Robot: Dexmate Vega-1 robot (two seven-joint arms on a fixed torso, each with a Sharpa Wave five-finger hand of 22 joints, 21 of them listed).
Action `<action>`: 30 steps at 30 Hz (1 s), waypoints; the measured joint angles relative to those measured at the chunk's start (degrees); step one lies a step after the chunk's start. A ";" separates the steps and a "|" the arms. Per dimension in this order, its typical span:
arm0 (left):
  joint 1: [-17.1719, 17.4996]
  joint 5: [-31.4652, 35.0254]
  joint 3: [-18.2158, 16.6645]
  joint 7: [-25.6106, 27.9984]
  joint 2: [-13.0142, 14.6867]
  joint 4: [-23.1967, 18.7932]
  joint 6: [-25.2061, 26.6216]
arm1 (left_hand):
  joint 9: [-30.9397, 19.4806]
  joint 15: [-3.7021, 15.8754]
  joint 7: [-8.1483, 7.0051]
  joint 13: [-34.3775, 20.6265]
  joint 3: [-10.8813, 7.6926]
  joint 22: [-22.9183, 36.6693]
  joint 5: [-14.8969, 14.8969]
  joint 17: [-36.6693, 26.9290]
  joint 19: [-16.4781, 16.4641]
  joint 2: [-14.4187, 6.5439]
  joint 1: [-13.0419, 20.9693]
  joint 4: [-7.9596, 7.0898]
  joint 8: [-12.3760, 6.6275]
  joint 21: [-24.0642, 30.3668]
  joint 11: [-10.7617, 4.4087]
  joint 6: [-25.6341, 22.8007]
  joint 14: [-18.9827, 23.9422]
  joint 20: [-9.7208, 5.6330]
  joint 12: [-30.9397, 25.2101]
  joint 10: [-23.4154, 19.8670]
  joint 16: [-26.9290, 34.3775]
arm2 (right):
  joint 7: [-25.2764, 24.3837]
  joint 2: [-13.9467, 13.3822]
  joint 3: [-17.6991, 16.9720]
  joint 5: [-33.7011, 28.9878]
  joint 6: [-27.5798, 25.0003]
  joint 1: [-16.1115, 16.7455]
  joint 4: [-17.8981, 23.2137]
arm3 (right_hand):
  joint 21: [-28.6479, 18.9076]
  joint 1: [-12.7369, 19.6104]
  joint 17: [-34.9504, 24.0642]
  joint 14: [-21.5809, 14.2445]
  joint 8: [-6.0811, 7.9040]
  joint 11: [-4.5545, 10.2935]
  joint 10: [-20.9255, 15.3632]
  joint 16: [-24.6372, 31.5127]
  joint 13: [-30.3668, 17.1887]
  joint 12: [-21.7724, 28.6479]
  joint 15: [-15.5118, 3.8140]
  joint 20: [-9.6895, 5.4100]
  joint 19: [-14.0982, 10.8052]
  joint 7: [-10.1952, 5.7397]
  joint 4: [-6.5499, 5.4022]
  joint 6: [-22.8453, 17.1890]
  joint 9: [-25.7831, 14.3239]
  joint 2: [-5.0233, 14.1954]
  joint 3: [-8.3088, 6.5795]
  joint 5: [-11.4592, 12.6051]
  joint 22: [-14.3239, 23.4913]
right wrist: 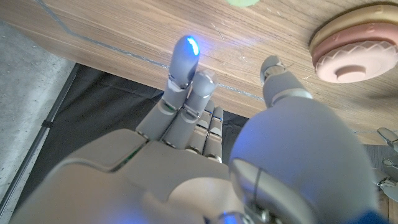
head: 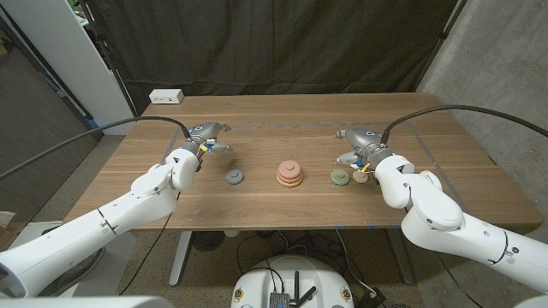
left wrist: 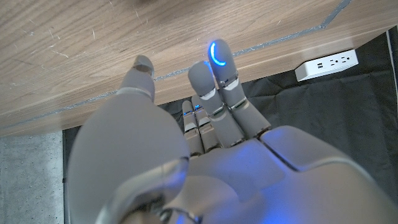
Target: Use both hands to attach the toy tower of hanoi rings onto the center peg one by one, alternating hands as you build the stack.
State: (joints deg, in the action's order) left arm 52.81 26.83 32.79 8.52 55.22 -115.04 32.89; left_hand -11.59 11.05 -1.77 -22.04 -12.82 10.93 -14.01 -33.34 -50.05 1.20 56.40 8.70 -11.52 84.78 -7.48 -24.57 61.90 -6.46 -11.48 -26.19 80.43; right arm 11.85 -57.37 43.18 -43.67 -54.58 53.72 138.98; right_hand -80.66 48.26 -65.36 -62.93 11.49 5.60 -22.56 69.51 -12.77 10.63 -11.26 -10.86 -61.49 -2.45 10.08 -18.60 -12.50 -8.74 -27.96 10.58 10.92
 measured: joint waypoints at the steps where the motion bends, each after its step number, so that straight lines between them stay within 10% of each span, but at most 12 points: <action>1: 0.00 0.00 0.00 0.00 0.00 0.00 -0.03 | 0.00 0.00 0.00 0.11 0.00 0.00 0.00 -0.09 0.00 0.00 0.00 0.00 0.00 0.00 0.00 0.00 0.00 0.00 0.00 0.00 0.00 | 0.00 0.06 0.13 0.00 0.00 -0.17 0.02 | 0.00 0.00 -0.04 0.00 0.00 0.00 0.00 0.07 0.00 0.00 0.00 0.00 0.00 0.00 0.00 0.00 0.00 0.00 0.00 0.00 0.00; 22: 1.10 -0.14 -0.59 0.00 0.51 -1.07 0.48 | 0.00 0.00 0.00 0.65 -0.48 0.00 0.27 -0.51 0.42 -0.23 -0.22 0.00 0.00 0.22 0.00 0.00 0.01 0.20 0.00 0.00 0.00 | 12.55 2.04 2.52 -8.37 -1.43 -2.49 -1.21 | 0.90 6.66 1.48 0.71 -0.29 -0.58 3.25 -0.29 0.27 0.00 0.28 0.01 -0.43 1.41 0.48 4.46 0.27 -1.36 2.05 -0.63 -0.27; 30: 1.87 -0.13 -0.99 0.06 1.00 -1.89 0.90 | 0.00 -0.12 0.00 0.79 -0.48 0.00 0.27 -0.40 0.41 -0.53 -0.52 0.00 0.00 0.22 0.00 0.00 -0.13 0.20 -0.43 0.00 0.00 | 15.59 3.16 2.60 -10.18 -0.95 -2.56 -2.09 | 0.90 7.40 2.49 0.71 1.11 0.76 3.34 0.00 0.11 0.45 0.28 -0.11 -0.31 -1.73 -0.71 1.31 0.10 -1.18 4.53 -0.63 -0.26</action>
State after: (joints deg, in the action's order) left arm 54.68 26.70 31.80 8.59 56.22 -116.93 33.79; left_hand -11.59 10.93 -1.77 -21.25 -13.30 10.93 -13.74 -33.74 -49.64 0.67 55.88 8.70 -11.52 85.00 -7.48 -24.58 61.78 -6.26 -11.91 -26.19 80.43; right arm 27.44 -54.21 45.78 -53.85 -55.54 51.16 136.89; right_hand -79.76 55.65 -62.88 -62.23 12.60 6.36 -19.22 69.51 -12.67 11.08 -10.98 -10.98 -61.80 -4.18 9.37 -17.28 -12.41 -9.92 -23.42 9.95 10.66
